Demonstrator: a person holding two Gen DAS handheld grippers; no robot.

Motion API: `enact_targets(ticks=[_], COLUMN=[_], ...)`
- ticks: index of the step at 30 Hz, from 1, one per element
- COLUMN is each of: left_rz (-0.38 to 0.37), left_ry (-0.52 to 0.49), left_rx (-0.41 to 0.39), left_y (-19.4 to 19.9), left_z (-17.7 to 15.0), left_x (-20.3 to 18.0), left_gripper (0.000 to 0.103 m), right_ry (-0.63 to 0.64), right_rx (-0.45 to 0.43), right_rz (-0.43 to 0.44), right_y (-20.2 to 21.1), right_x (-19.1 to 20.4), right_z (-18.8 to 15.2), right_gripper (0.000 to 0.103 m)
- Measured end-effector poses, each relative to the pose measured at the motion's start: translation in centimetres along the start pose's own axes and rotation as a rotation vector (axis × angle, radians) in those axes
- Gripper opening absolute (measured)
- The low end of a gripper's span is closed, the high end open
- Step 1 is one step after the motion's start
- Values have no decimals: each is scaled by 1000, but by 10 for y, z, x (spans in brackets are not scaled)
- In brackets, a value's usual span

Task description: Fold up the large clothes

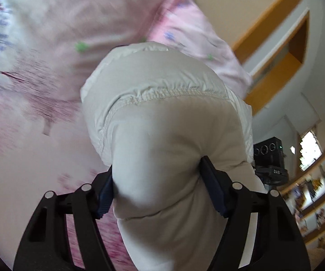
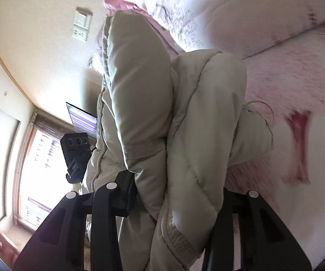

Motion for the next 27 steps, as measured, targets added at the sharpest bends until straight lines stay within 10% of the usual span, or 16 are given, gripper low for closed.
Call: enact_targets(ticks=[8,17,27], left_rz=[105,233,451], left_ry=[45,-43,-324], left_rx=[-4,-30,-149], left_y=[1,-13,42], left_z=[9,0,-32], left_x=[56,37,-39], left_gripper=[67,86,91], right_ry=[-31,-233,36], right_rx=[68,56,-202], right_rz=[-52,-101,-467], right_y=[-64,-82,-23], right_x=[-8,-33,47], right_z=[16,7,-18], right_gripper=[41,58,63])
Point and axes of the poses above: each gripper's, at about its wrist camera, not at the fingertips, and y roughly against the way its jaws point, x to its left, z to its top, the point moved 2 cm from there along -y, roughly the way its jaws point, and after that the axes turned 3 degrees about x, right-handed, at the moved point
